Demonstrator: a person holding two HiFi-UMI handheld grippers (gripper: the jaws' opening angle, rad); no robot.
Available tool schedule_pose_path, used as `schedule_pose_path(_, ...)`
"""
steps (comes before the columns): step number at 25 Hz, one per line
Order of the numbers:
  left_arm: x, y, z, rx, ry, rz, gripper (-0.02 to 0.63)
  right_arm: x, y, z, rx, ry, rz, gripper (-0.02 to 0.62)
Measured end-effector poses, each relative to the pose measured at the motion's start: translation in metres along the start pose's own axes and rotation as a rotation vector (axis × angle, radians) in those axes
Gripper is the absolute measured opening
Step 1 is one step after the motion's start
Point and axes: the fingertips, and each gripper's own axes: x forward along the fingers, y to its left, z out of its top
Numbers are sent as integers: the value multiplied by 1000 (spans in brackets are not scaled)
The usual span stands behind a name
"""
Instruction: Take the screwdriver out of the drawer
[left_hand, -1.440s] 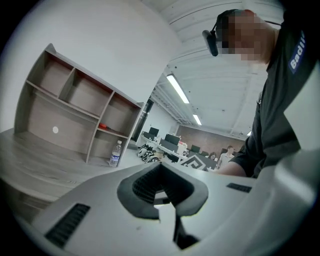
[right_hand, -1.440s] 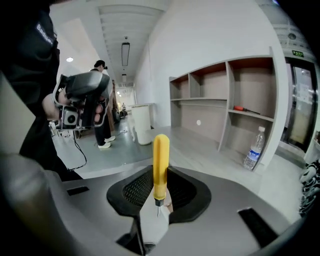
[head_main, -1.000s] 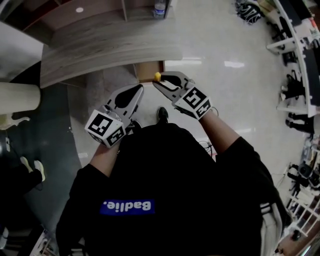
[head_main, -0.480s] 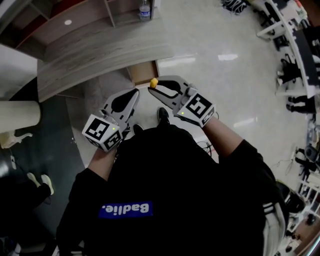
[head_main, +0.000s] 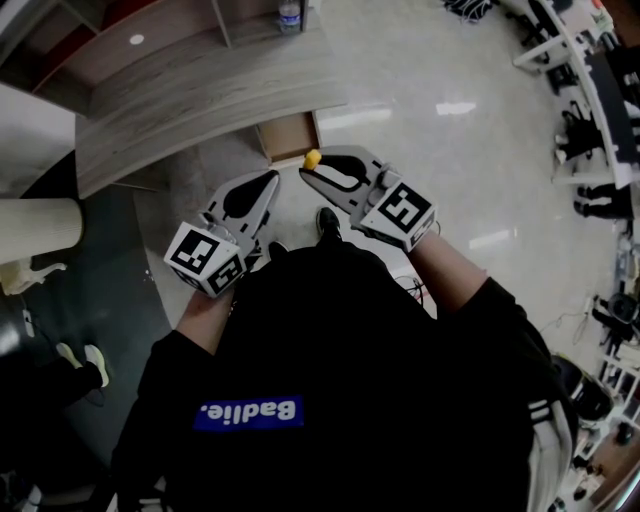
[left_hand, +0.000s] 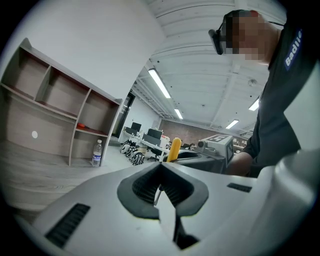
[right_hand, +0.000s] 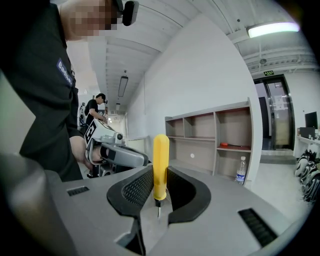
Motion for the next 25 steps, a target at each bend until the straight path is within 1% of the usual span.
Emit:
schedule_pose_path(3,-2,0,-3,2,-9,-4,2,0,3,0,-3,-3,4,103)
schedule_pose_path(8,-3,-1,-3,-6,-1,5,2,1,4,1,3,-7,2,103)
schedule_pose_path(15,-7,-1,-3,-2,-23,-1,2,2,4,4,-3,-3,2,103)
schedule_pose_path(25,-10,-1,-1,-11,-14,10,2,5,6,3,-6,0,5,103)
